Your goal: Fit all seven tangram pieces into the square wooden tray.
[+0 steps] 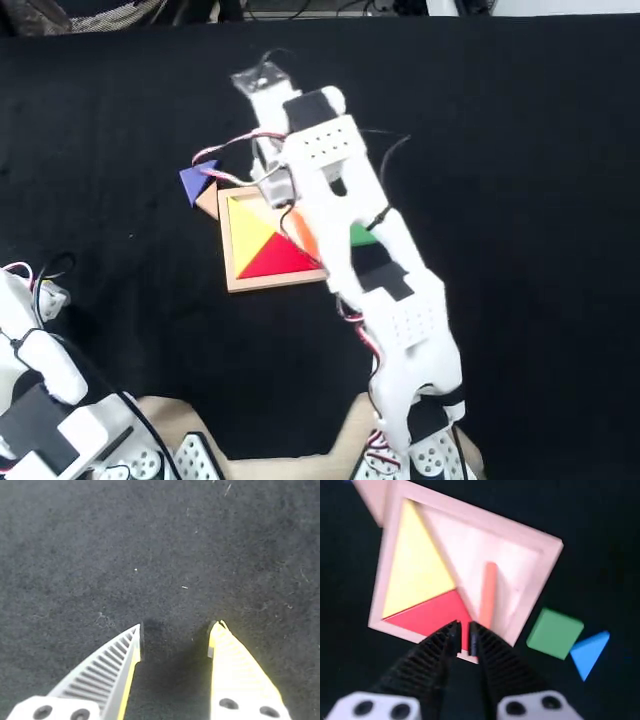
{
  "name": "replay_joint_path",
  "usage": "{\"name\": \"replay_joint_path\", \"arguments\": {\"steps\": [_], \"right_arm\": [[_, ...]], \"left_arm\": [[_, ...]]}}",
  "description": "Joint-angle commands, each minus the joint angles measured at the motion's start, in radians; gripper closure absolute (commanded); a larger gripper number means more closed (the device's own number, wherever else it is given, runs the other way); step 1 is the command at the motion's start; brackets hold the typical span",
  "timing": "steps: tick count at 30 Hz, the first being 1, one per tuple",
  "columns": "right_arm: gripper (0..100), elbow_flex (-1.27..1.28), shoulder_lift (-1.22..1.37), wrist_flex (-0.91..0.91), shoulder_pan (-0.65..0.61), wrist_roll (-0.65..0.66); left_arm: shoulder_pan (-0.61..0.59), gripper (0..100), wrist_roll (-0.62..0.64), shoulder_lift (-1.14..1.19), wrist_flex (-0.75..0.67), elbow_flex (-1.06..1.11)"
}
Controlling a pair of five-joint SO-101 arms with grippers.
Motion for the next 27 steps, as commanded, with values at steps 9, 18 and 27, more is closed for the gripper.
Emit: {"name": "replay_joint_path", "arguments": {"steps": [9, 18, 27], "right_arm": [[98.8, 0.122, 0.113, -0.081, -0.017, 0.020], [98.8, 0.122, 0.119, -0.080, 0.068, 0.031], [98.8, 0.113, 0.116, -0.080, 0.080, 0.031]], "left_arm": [[0.015, 77, -0.006, -0.005, 0.006, -0.016], [0.015, 77, -0.006, -0.005, 0.006, -0.016], [0.015, 77, -0.006, -0.005, 0.006, -0.016]]}}
